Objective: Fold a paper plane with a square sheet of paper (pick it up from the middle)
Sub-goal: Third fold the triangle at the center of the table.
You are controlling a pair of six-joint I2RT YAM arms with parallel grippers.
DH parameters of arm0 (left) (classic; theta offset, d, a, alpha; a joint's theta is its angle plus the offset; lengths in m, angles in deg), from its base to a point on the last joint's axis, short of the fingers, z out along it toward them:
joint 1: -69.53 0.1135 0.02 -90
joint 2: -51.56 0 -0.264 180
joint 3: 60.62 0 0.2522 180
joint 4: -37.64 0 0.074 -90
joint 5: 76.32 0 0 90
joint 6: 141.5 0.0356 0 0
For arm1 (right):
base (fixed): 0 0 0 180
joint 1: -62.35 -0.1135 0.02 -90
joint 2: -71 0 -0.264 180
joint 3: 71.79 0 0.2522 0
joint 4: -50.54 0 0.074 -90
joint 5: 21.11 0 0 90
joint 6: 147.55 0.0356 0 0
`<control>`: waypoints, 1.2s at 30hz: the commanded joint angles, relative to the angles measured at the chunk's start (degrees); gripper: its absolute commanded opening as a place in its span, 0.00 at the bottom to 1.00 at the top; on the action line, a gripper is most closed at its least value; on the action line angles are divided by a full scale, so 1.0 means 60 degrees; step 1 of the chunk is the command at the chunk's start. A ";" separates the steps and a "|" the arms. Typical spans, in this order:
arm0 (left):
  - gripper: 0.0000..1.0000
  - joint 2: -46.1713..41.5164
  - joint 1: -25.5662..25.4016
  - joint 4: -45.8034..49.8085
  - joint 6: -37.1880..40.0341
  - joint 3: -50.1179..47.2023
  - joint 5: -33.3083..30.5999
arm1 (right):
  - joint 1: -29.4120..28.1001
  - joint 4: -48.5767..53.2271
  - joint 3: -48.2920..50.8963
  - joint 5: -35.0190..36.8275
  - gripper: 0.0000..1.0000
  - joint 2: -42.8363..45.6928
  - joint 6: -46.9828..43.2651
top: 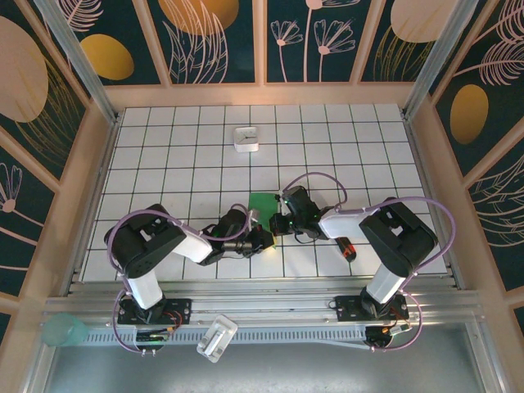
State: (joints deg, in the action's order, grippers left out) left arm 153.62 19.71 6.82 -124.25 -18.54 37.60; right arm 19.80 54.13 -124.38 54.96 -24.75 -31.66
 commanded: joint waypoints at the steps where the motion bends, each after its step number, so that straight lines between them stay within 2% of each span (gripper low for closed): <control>1: 0.00 0.0150 -0.0029 0.0203 -0.0257 0.0209 0.0129 | 0.0020 0.1591 0.0583 0.0272 0.00 -0.0705 -0.0016; 14: 0.00 0.0141 -0.0030 0.1324 0.0058 0.0229 0.0465 | 0.0030 0.1666 0.0561 0.0315 0.00 -0.0765 -0.0059; 30: 0.00 0.0610 -0.0045 0.2349 0.0857 0.1035 0.1240 | 0.0030 0.1652 0.0676 0.0315 0.00 -0.0679 0.0021; 36: 0.00 -0.0294 0.0007 0.1663 0.0938 0.0594 0.1483 | 0.0043 0.1633 0.0685 0.0330 0.00 -0.0695 0.0023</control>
State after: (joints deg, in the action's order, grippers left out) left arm 154.91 19.91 16.96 -119.61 -13.27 44.42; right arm 19.89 53.36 -124.01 54.83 -24.79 -31.66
